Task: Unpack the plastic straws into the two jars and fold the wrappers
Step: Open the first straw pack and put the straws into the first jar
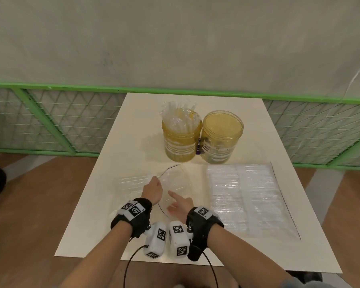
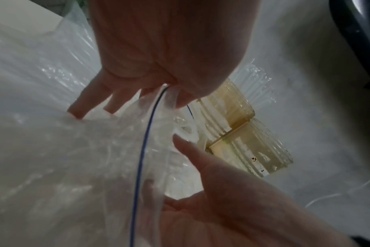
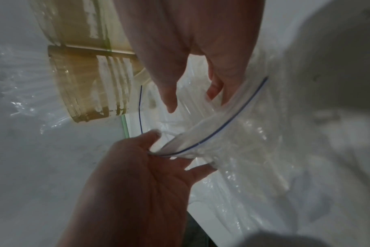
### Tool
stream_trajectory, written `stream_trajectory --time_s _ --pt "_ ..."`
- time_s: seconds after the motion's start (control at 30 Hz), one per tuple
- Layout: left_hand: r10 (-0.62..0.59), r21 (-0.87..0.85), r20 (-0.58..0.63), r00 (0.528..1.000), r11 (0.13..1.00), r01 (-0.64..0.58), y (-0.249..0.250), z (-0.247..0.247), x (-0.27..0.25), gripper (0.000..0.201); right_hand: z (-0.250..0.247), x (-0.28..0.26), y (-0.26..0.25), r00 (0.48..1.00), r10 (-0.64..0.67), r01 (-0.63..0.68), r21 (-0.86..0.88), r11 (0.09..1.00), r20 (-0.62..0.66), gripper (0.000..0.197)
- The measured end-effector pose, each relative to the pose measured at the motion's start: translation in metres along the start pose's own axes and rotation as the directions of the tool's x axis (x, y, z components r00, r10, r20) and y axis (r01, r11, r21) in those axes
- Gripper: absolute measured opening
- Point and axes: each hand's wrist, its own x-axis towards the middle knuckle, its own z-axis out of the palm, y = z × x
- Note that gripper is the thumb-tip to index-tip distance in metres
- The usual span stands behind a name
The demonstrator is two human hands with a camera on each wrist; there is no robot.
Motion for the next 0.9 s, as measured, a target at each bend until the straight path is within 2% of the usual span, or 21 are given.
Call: stream_trajectory --time_s 0.07,0.1,0.2,0.23,0.33,0.43,0.53,0.57,0.67,0.7,0.77,0.83,0.9 --pt "0.002 0.016 0.049 0.999 1.0 -0.003 -0.002 -0.002 0.002 0.017 0.002 -0.005 -0.006 0.999 0.026 -0.027 0.055 0.998 0.029 0.06" --pt "0.006 0.012 0.068 0.998 1.0 -0.007 -0.002 -0.003 0.002 0.017 0.003 -0.002 -0.009 0.999 0.042 -0.042 0.134 0.99 0.001 0.058" --pt "0.029 0.022 0.11 0.993 0.999 -0.032 -0.001 -0.004 0.0 0.015 0.009 -0.005 -0.014 1.0 0.015 -0.015 0.02 1.0 0.015 0.051" --pt "0.033 0.033 0.126 0.991 0.999 -0.038 0.0 -0.004 -0.001 0.015 0.011 -0.004 -0.015 0.999 0.028 -0.027 0.033 0.999 -0.023 0.046" --pt "0.042 0.049 0.175 0.984 0.997 -0.051 0.004 0.0 -0.003 0.021 0.01 -0.003 -0.018 0.999 0.032 -0.03 0.076 0.997 -0.025 0.017" --pt "0.066 0.075 0.217 0.974 0.994 -0.084 0.004 0.001 0.001 0.036 0.006 -0.006 -0.021 0.999 0.011 -0.004 0.179 0.984 -0.04 0.012" --pt "0.064 0.131 0.236 0.97 0.987 -0.097 -0.002 0.003 0.006 0.042 0.003 -0.006 -0.024 0.997 -0.023 0.04 0.25 0.967 -0.07 0.028" --pt "0.053 0.139 0.246 0.968 0.986 -0.089 -0.004 0.002 0.007 0.043 -0.001 -0.005 -0.025 0.996 -0.032 0.055 0.277 0.959 -0.088 0.028" --pt "0.016 0.045 0.307 0.951 0.998 -0.032 -0.006 -0.003 0.007 0.06 -0.02 -0.003 -0.03 0.982 -0.045 0.104 0.321 0.941 -0.185 0.028" --pt "0.006 0.039 0.33 0.944 0.999 -0.02 -0.006 -0.004 0.006 0.069 -0.026 0.001 -0.03 0.975 -0.058 0.132 0.347 0.928 -0.215 0.036" --pt "0.017 0.127 0.344 0.939 0.99 -0.064 -0.008 -0.002 0.004 0.074 -0.032 0.005 -0.028 0.96 -0.09 0.188 0.374 0.908 -0.263 0.065" --pt "0.06 0.174 0.29 0.955 0.978 -0.115 -0.011 0.003 0.003 0.07 -0.026 0.008 -0.026 0.957 -0.116 0.216 0.39 0.895 -0.264 0.091" --pt "0.105 0.142 0.231 0.967 0.98 -0.14 -0.011 0.005 0.004 0.059 -0.015 0.01 -0.024 0.971 -0.124 0.203 0.438 0.876 -0.202 0.101"
